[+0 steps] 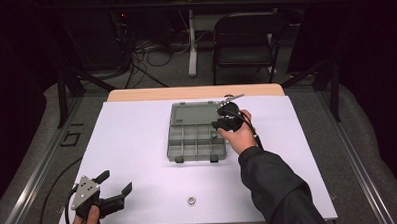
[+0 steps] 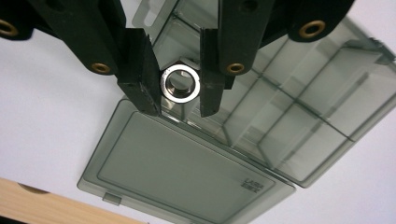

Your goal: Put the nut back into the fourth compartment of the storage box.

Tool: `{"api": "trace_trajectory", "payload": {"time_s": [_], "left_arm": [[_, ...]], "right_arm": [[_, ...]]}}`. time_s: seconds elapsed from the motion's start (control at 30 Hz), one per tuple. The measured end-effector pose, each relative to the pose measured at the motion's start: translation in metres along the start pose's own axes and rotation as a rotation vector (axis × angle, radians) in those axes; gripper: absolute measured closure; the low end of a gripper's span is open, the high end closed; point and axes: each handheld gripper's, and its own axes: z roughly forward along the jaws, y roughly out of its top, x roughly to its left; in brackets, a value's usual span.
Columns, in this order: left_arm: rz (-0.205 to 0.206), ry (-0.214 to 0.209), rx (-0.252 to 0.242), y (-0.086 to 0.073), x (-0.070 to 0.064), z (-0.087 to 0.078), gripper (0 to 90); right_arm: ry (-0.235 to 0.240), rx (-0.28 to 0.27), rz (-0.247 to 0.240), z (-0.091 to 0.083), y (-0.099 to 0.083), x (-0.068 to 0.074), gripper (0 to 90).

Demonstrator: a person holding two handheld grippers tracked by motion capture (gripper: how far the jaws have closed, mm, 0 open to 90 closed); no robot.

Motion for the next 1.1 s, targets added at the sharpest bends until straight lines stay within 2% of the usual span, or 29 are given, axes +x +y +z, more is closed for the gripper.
{"api": "trace_trajectory", "payload": {"time_s": [0.2,0.43,0.6,0.73,0.87,0.97,1.1], "left_arm": [[-0.003,-0.005,0.001,0.0,0.0,0.0,12.7],[-0.001,-0.005,0.001,0.0,0.0,0.0,12.7],[0.001,-0.009,0.0,0.0,0.0,0.0,12.7],[0.0,-0.005,0.0,0.0,0.0,0.0,12.8],[0.0,-0.006,0.0,0.0,0.0,0.0,12.8],[0.001,-0.006,0.002,0.0,-0.001,0.0,12.7],[-0.004,-0.005,0.006,0.0,0.0,0.0,12.8]], "right_arm": [[-0.011,0.019,0.011,0.012,-0.003,-0.003,70.2],[-0.034,0.035,0.001,0.025,-0.005,-0.001,70.2],[-0.054,0.041,0.036,0.033,-0.007,-0.006,70.1],[-0.055,0.044,0.045,0.037,-0.01,-0.006,69.3],[-0.061,0.021,0.054,0.034,-0.009,-0.006,51.9],[-0.075,0.006,0.049,0.028,-0.008,-0.006,45.1],[-0.087,-0.02,0.037,0.02,-0.009,-0.008,42.0]]}}
